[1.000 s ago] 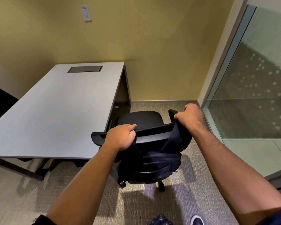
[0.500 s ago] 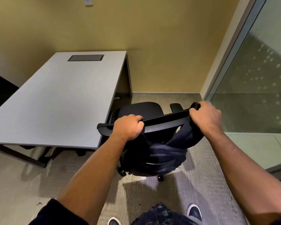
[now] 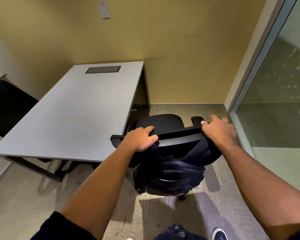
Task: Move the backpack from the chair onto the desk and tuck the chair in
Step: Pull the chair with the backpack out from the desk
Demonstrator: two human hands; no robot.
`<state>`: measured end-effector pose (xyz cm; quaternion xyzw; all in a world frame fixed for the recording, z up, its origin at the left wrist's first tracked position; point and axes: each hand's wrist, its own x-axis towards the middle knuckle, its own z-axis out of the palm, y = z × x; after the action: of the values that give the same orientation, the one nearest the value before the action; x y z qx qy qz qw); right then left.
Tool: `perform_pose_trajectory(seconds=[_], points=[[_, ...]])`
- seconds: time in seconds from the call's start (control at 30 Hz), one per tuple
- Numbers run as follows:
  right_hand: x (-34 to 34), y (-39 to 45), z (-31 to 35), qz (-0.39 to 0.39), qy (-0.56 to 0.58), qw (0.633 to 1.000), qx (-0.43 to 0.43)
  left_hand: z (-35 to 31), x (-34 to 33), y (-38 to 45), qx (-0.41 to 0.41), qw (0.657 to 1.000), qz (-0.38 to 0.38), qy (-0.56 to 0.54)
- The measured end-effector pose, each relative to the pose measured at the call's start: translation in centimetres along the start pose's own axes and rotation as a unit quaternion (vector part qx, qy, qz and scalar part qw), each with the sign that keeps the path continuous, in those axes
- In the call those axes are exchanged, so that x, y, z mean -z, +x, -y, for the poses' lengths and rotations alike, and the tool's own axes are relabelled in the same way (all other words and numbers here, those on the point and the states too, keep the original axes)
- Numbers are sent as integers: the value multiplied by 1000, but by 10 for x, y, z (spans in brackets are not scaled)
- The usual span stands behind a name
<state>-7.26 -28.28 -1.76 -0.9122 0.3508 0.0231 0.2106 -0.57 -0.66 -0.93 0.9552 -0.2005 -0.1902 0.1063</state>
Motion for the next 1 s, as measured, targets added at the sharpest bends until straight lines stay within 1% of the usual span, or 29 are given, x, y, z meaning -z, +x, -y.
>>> perform_pose_trajectory(seconds=[0.07, 0.2, 0.37, 0.43, 0.53, 0.7, 0.9, 0.93, 1.0], points=[[1, 0, -1, -1, 14, 1000, -1, -5, 3, 0, 26, 999, -9, -42], [2, 2, 0, 4, 30, 1000, -8, -14, 5, 2, 103, 985, -90, -106], [5, 4, 0, 4, 70, 997, -21, -10, 13, 5, 133, 974, -135, -121], [4, 4, 1, -1, 89, 996, -25, -2, 21, 5, 160, 966, -156, -133], [3, 3, 5, -11, 97, 995, -25, 13, 30, -1, 195, 959, -184, -90], [0, 1, 9, -14, 104, 994, -24, 26, 34, -12, 176, 960, -211, -49], [-3, -3, 12, -25, 119, 992, -30, 44, 43, -23, 164, 949, -268, -3], [-3, -4, 14, -26, 120, 992, -32, 46, 44, -24, 168, 950, -265, 6], [-3, -5, 16, -27, 121, 992, -35, 49, 47, -23, 197, 954, -226, 4]])
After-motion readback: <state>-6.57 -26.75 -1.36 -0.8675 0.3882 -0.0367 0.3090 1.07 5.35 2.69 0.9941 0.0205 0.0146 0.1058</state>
